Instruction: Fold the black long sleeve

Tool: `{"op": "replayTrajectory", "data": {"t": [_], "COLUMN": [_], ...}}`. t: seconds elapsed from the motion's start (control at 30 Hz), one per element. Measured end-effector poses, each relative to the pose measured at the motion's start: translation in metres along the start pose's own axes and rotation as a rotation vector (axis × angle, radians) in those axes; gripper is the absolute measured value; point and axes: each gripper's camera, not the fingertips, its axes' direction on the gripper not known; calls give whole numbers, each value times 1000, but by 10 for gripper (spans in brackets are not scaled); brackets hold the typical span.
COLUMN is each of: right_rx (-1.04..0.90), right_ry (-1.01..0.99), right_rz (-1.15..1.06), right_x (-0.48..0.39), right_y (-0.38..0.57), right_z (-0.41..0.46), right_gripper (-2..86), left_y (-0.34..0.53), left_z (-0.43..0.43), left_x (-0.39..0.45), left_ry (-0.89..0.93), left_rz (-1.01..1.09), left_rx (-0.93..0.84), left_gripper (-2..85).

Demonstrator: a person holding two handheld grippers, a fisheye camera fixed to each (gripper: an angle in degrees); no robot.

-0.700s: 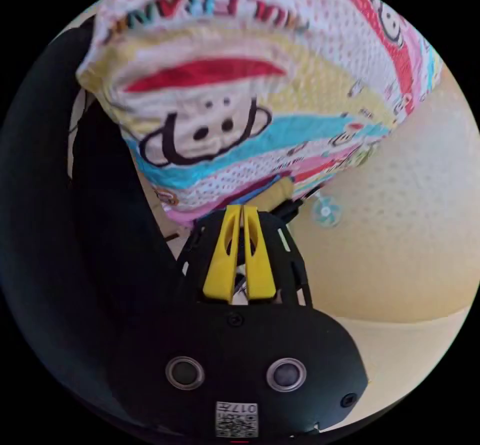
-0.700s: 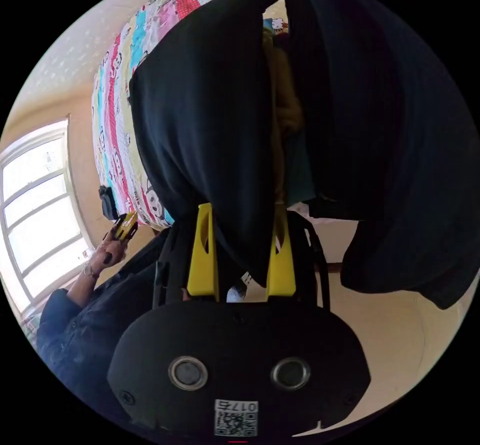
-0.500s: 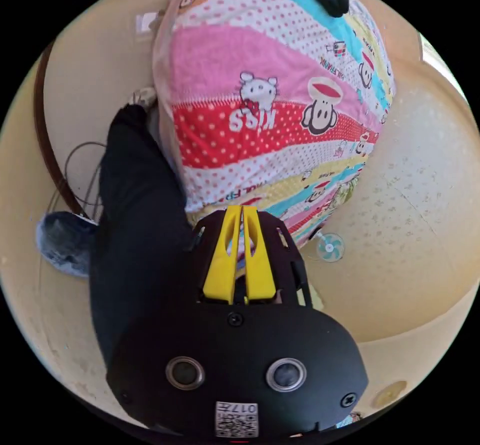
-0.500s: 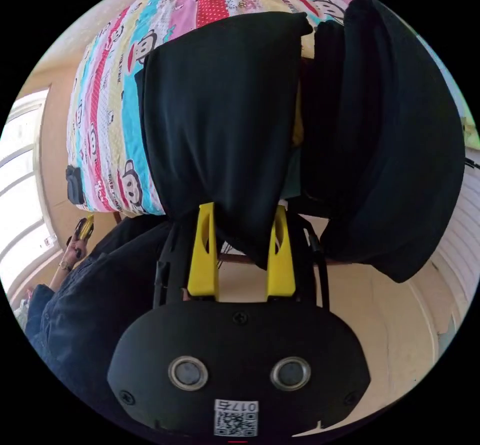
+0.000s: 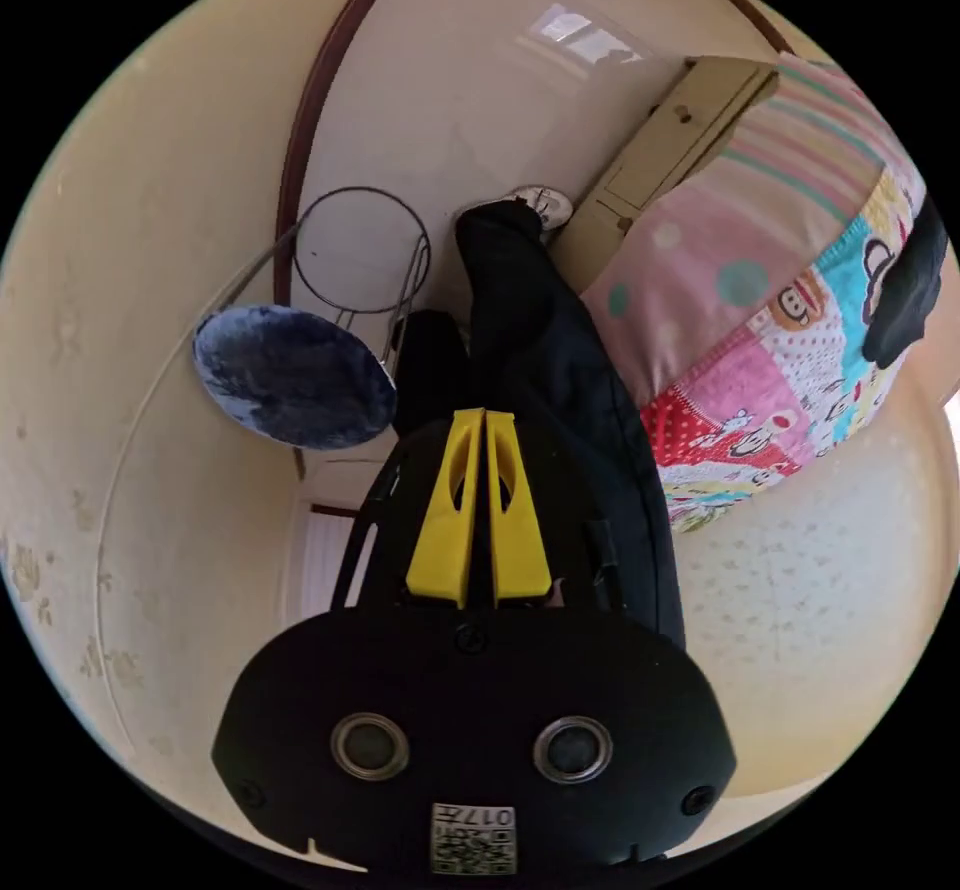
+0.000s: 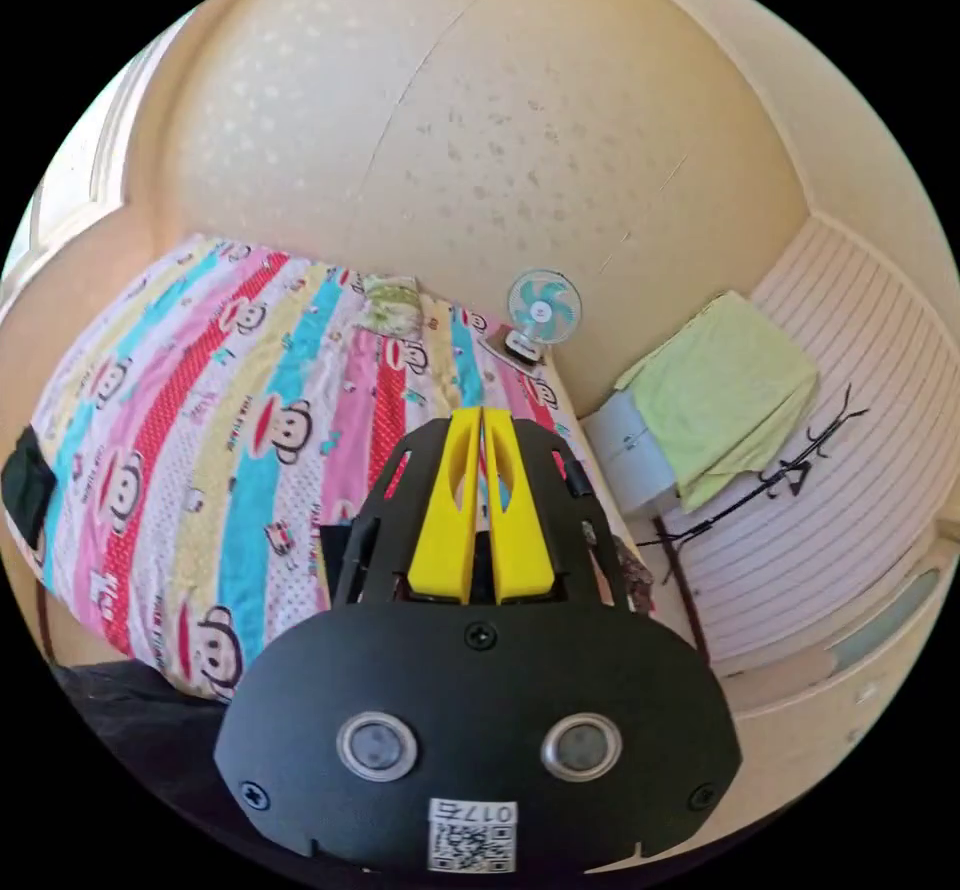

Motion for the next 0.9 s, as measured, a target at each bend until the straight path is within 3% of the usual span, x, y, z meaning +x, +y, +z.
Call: {"op": "replayTrajectory", "data": {"t": [0.1,0.17,0.23,0.3,0.33,0.4,0.47,0.6,0.73,0.9], "right_rx": [231,400,490,404,430,521,605,664,665,631], "right_ry": [-425,-701,-1042,-1271,-1361,-1350,-1269,-1100,-1027,-1006], "right_rz": [251,313,292,329,323,345,357,352,397,431], "right_x": [9,9,-5,-19,-31,-45,-54,-56,-50,-54], "right_y": [0,15,36,48,61,84,104,130,155,166], "right_z": [-55,-71,-59,-47,-51,-70,-93,-141,-172,-185], "right_gripper": [4,4,4,5,5,4,4,4,4,4], "left_y": [2,-5,-17,-21,-19,-4,14,62,64,24], "left_z": [15,11,-2,-17,-20,-27,-39,-73,-76,-28], "left_x": [9,38,87,173,196,282,345,476,550,582], "left_ry": [300,355,185,-206,-281,-500,-595,-504,-397,-474], "left_rz": [-61,0,143,384,454,709,859,1144,1113,920], "left_rx": [-29,-39,-60,-64,-59,-19,75,334,412,378], "left_gripper": [-4,-3,1,11,14,28,46,100,135,121]}}
